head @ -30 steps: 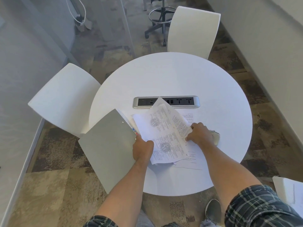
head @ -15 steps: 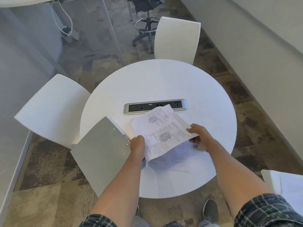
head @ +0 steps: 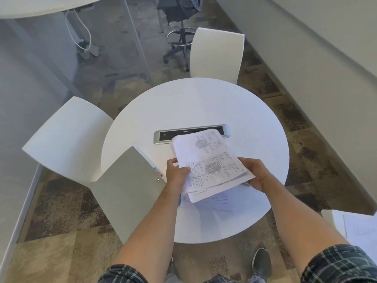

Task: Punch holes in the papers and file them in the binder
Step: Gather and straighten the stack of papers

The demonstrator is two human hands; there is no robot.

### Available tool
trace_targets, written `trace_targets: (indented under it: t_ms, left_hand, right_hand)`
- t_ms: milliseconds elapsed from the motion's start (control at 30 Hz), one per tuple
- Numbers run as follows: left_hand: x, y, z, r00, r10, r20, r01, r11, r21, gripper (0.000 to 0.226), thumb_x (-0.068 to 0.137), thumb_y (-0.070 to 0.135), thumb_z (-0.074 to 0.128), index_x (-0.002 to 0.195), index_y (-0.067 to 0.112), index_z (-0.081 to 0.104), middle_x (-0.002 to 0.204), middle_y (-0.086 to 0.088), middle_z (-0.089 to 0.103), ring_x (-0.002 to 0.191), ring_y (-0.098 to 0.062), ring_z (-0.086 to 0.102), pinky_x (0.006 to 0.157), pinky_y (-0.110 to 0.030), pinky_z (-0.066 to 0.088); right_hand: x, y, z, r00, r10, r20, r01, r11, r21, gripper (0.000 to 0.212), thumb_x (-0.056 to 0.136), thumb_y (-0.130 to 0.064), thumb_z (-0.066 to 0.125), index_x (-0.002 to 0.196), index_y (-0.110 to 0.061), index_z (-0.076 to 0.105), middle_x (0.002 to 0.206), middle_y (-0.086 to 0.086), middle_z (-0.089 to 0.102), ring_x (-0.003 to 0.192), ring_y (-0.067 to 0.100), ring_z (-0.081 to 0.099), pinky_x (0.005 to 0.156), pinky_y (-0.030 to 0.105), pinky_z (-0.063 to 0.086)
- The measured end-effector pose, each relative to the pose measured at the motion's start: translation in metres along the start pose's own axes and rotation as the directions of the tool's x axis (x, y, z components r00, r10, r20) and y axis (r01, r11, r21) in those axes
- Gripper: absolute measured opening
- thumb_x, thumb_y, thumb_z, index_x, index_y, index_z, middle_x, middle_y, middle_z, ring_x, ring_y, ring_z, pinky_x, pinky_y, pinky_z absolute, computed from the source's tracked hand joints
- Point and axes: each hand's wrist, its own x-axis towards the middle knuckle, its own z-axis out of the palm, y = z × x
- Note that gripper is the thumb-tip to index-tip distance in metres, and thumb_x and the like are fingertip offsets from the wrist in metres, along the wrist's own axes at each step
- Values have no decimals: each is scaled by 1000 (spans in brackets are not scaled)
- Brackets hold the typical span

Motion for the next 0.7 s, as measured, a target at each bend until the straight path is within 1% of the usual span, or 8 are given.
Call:
trace_targets:
  t_ms: [67, 167, 233, 300, 400, 500, 600, 700]
  left_hand:
    - [-5, 4, -5, 997, 57, 60, -54, 997, -58, 61, 85, -4, 66, 133, 24, 39, 108, -11, 70, 89, -24, 69, 90, -48, 58]
    - [-9, 7, -14, 979, 119, 168, -113, 993, -46, 80, 84, -4, 71, 145, 32, 33, 105, -9, 73, 89, -21, 71, 84, -40, 58]
    - [-11, 9, -18, 961, 151, 231, -148, 988, -35, 63, 81, -4, 76, 134, 20, 51, 104, -8, 76, 92, -23, 73, 80, -33, 58]
    - [-14, 12, -20, 946, 167, 277, -147, 985, -90, 50, 71, 3, 86, 117, 10, 68, 105, -9, 78, 102, -31, 73, 88, -38, 59]
    - [-16, 15, -23, 935, 159, 317, -109, 980, -168, 56, 59, 11, 90, 113, 7, 72, 111, -13, 76, 111, -34, 70, 97, -46, 57]
    - [-17, 22, -25, 913, 223, 342, -164, 968, -191, 61, 60, 6, 92, 117, 7, 71, 117, -13, 75, 111, -30, 70, 96, -45, 57]
    - [-17, 22, -31, 895, 258, 363, -211, 963, -165, 57, 62, 4, 92, 115, 10, 73, 114, -11, 76, 106, -23, 71, 90, -39, 60]
    - [-21, 7, -36, 906, 213, 367, -209, 977, -50, 46, 70, 3, 90, 111, 12, 72, 108, -6, 77, 101, -21, 72, 79, -27, 60]
  right_hand:
    - [2, -2, 0, 999, 4, 40, -8, 995, 99, 45, 95, -26, 39, 115, -3, 72, 96, 18, 73, 70, 30, 71, 55, 28, 51]
    - [1, -7, 10, 992, -1, 126, -4, 999, 42, 47, 97, -43, 59, 122, -6, 72, 112, 19, 75, 91, 36, 76, 69, 42, 61]
    - [2, -9, 17, 988, -42, 150, 51, 997, -54, 49, 85, -24, 76, 130, -5, 66, 119, 19, 74, 101, 37, 75, 73, 47, 63]
    - [3, -10, 23, 984, -119, 136, 136, 983, -126, 54, 80, -5, 83, 130, -3, 65, 122, 20, 73, 108, 38, 73, 81, 50, 62]
    - [0, -13, 31, 969, -224, 104, 241, 947, -213, 56, 65, -7, 92, 116, 0, 72, 115, 20, 76, 103, 36, 75, 83, 48, 63]
    - [-5, -16, 36, 945, -296, 140, 324, 910, -260, 49, 59, -13, 93, 104, -3, 77, 108, 19, 77, 99, 34, 76, 82, 48, 63]
    - [-7, -10, 34, 934, -297, 199, 346, 888, -303, 52, 62, -6, 91, 111, -10, 74, 112, 15, 76, 104, 28, 74, 85, 44, 63]
    - [-6, 10, 28, 956, -231, 180, 284, 883, -374, 52, 69, 3, 91, 112, -17, 70, 111, 5, 75, 108, 20, 70, 85, 30, 61]
